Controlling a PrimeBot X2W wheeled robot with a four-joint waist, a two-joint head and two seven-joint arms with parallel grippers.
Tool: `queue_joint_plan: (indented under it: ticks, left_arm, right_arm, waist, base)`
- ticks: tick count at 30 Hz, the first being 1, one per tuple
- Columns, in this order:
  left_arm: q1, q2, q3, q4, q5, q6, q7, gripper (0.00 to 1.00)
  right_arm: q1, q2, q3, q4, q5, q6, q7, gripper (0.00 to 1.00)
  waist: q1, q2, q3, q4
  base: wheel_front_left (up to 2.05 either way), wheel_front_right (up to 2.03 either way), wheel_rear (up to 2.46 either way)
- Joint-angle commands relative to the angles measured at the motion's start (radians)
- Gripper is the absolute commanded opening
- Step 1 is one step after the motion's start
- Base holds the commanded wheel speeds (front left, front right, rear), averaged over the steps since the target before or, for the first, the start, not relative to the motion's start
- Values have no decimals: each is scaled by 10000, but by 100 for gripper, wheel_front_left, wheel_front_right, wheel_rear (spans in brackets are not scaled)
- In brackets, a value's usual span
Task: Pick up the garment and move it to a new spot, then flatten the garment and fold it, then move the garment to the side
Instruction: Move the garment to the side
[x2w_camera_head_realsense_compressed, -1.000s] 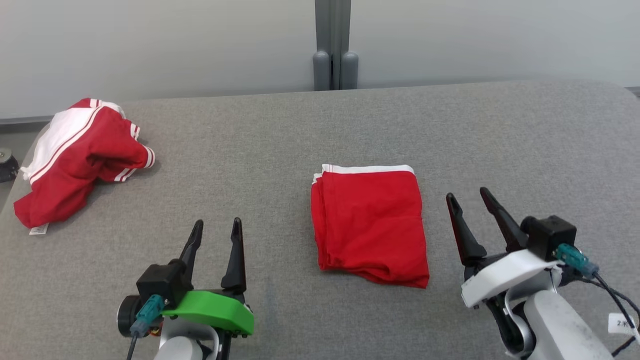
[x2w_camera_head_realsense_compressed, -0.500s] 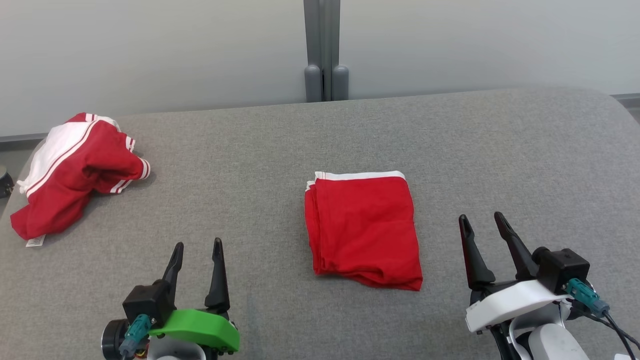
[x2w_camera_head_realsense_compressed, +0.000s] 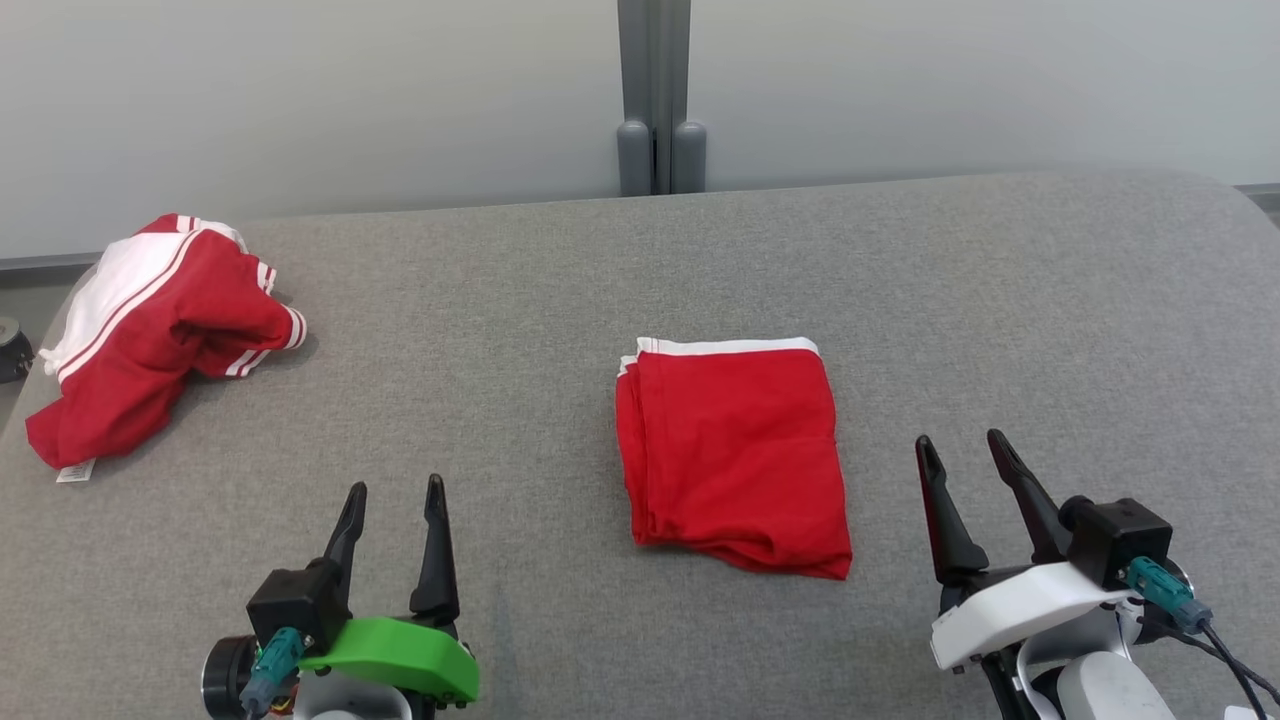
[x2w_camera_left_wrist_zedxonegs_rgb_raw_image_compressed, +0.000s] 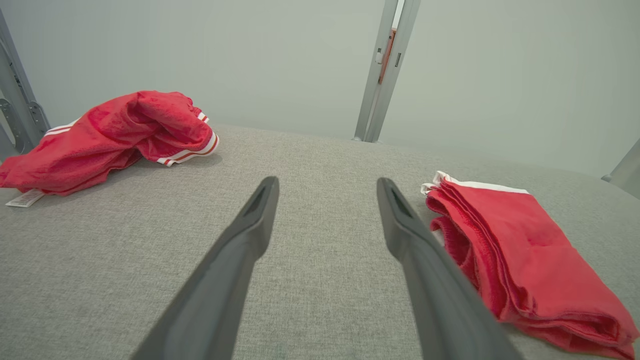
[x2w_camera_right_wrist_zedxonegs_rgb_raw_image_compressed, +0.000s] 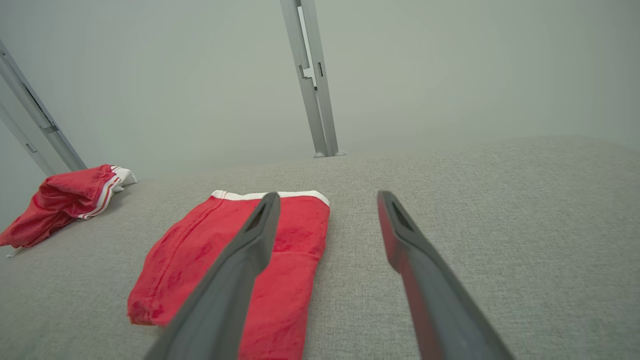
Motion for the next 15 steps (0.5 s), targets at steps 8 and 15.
queue_joint_plan:
  ticks: [8,15]
  left_arm:
    - [-311,-13,0,-188,97,-39,-34,100]
    - [-614,-11,-227,-387,-235,95,-34,100]
  right_arm:
    - [-750,-480,-135,26,50,1,1236,100]
    - [-1942,-1342,5,330,1410,1,3646,100]
  waist:
    - [0,0,533,168]
    - [0,0,1255,577]
  base:
    - [0,0,0]
    - [0,0,0]
